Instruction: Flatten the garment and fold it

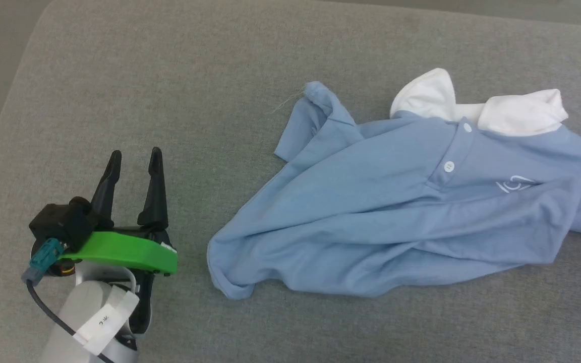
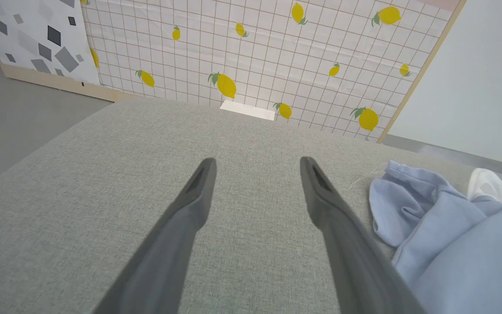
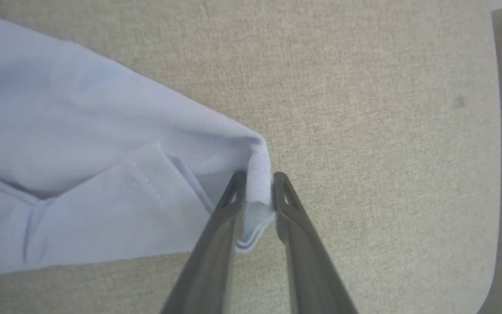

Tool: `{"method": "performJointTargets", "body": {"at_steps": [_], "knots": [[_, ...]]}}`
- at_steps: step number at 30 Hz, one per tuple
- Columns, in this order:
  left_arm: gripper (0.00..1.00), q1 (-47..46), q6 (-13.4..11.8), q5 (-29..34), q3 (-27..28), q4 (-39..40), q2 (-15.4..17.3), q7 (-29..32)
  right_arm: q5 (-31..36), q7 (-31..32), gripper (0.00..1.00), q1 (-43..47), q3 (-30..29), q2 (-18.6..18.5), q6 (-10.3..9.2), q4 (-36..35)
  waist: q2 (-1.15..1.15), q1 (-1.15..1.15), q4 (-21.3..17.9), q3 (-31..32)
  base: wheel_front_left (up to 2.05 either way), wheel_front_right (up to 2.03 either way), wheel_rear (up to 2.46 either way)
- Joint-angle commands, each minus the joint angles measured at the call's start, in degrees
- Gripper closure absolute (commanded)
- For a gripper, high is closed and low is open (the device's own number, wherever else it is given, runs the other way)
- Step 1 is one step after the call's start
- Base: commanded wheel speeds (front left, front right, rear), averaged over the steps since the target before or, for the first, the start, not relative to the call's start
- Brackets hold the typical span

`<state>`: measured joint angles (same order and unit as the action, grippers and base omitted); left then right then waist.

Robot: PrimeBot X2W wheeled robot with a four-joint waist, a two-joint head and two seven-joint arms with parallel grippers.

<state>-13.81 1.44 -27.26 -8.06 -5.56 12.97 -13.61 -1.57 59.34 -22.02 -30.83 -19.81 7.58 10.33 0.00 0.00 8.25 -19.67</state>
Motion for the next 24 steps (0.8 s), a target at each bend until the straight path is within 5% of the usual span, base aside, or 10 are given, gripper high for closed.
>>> {"method": "performJointTargets", "body": {"at_steps": [1, 16, 24], "knots": [[0.0, 0.1, -0.3, -0.4, 0.2, -0.1, 0.2, 0.2, -0.6, -2.3, 0.0, -0.5, 0.3, 0.4, -0.09, -1.2, 0.0, 0.0, -0.6, 0.9, 0.0, 0.0, 0.0], [0.0, 3.7, -1.4, -1.3, -0.2, 0.3, 0.8, 1.8, -12.1, -42.7, 0.0, 4.7, 7.6, 8.5, -0.09, -7.1, 0.0, 0.0, -4.0, 8.6, 0.0, 0.0, 0.0], [0.0, 5.5, -1.8, -1.9, -0.8, 0.4, 0.6, 2.7, -13.9, -49.9, 0.0, 13.6, 10.2, 13.1, -0.09, -7.6, 0.0, 0.0, -4.8, 10.5, 0.0, 0.0, 0.0]]}}
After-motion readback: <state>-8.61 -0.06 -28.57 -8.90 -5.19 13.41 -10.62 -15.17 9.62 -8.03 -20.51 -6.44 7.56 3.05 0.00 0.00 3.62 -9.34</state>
